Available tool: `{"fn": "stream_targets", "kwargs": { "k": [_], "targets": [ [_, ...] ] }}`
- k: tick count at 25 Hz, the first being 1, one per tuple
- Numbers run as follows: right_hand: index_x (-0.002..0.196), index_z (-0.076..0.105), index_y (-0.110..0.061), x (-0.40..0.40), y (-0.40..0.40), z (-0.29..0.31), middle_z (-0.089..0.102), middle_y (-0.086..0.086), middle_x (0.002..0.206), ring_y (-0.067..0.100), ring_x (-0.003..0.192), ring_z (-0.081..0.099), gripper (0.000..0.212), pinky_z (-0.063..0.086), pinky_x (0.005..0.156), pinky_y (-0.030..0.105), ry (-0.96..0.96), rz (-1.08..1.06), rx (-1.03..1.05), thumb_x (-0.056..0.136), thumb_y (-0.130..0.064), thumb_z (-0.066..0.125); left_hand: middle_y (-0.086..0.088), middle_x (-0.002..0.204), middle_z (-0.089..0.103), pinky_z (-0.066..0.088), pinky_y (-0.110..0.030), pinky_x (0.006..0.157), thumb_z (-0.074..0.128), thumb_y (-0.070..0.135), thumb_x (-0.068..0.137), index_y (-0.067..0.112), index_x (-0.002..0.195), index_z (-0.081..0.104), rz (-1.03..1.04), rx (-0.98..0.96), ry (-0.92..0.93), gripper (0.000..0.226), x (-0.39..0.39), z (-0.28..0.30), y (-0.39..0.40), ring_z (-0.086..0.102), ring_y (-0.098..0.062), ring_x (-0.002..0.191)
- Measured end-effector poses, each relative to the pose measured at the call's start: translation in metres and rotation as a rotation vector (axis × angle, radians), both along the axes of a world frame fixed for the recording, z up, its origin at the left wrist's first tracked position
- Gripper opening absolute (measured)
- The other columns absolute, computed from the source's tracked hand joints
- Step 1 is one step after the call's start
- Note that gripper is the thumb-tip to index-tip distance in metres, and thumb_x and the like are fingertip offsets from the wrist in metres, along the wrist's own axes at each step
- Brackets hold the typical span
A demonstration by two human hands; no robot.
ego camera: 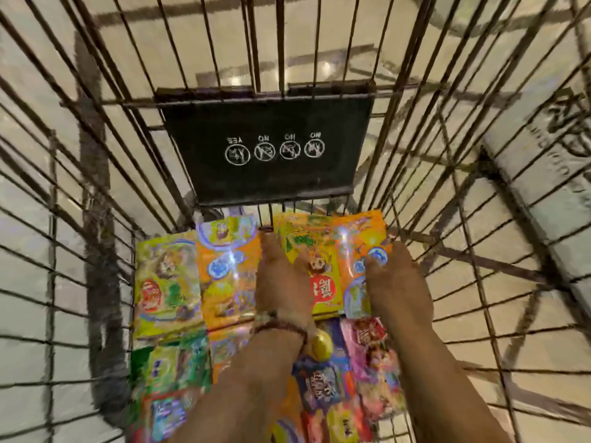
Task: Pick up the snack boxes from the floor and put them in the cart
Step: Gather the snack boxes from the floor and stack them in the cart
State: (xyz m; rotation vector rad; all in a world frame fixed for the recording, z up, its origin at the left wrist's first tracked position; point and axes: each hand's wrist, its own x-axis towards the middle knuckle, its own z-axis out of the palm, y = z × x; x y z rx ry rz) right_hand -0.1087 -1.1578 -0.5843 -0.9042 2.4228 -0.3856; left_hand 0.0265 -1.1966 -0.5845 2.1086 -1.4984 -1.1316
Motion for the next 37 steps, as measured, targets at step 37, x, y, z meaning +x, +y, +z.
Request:
{"fn": "stream_targets", "kwargs": {
  "k": [37],
  "targets": [
    [0.147,0.033,-0.027,0.128,0.111,0.485,0.036,-0.001,0.152,0.019,0.138,0.031,0.072,0.021,0.112,0.03,0.373,1.43,-0.535,0.086,-0.066,0.036,0.008,0.147,0.039,0.03,-0.031,0.107,0.013,0.078,0.058,0.032,0.141,0.038,-0.367,-0.567,-0.69,0.099,0.25,0.48,0.194,0.039,-0.014,0.132]
  ]
}}
